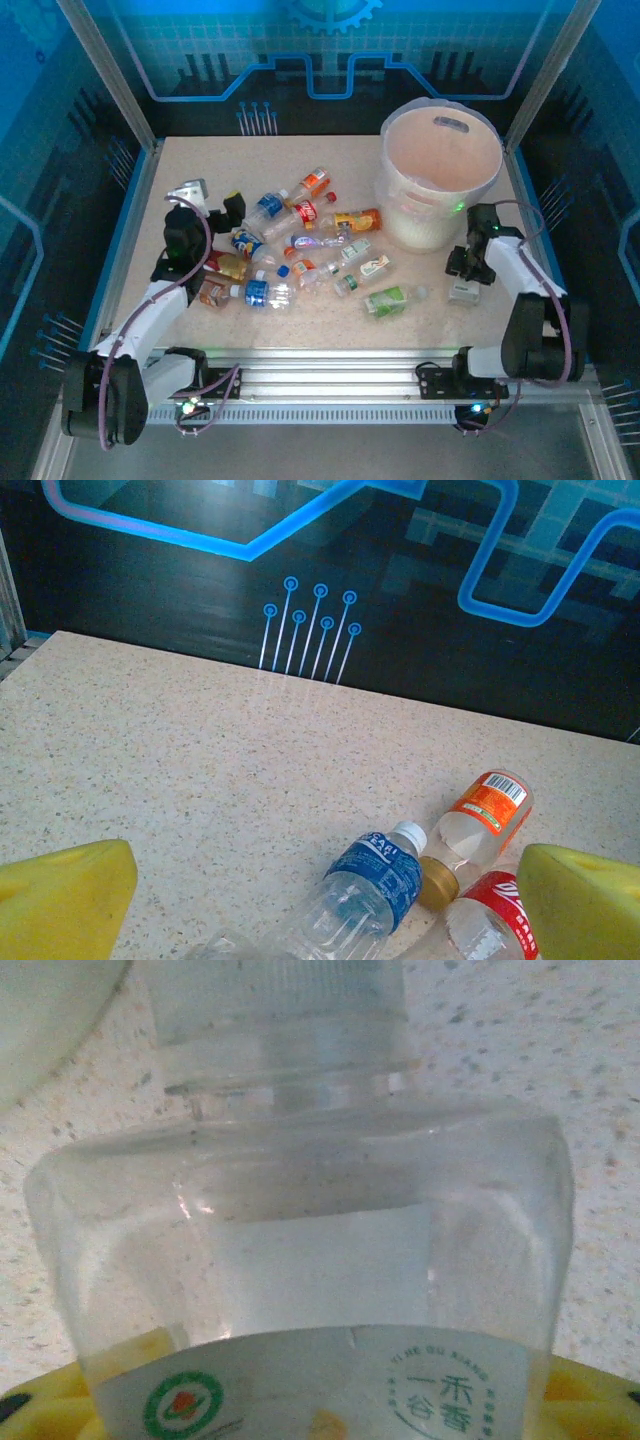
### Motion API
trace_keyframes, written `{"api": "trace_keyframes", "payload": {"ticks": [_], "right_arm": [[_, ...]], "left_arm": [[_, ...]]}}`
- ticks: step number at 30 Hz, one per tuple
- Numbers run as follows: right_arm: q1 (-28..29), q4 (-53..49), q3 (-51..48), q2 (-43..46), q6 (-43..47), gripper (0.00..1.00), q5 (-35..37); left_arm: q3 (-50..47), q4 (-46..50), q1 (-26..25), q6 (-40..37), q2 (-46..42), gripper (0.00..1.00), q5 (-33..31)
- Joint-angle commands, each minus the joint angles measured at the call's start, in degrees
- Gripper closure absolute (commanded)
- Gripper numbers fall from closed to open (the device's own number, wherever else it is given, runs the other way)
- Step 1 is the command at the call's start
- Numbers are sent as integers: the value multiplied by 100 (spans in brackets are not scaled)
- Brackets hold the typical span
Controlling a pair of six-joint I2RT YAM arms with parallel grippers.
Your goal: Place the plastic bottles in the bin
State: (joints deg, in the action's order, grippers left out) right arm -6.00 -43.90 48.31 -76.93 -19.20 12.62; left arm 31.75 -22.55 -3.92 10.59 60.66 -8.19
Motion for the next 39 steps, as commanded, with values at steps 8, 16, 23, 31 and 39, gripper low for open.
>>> {"api": "trace_keyframes", "payload": {"ticks": [8, 16, 23, 31, 39], "right_arm": [[-67, -1073, 615, 1707, -700, 51, 900], [94, -1761, 1958, 2610, -717, 56, 1180], [480, -1790, 3595, 2390, -350, 57, 1031], [1780, -1325, 5358, 1157, 225, 57, 1577], [2401, -878, 7144, -775, 946, 54, 1776]], "left_arm": [[69, -75, -34, -37, -143, 1, -99], [82, -84, -30, -25, -129, 1, -43], [112, -101, -30, 76, -102, 1, 103], [96, -117, -31, 149, -148, 1, 198], [83, -127, -38, 327, -221, 1, 489]]}}
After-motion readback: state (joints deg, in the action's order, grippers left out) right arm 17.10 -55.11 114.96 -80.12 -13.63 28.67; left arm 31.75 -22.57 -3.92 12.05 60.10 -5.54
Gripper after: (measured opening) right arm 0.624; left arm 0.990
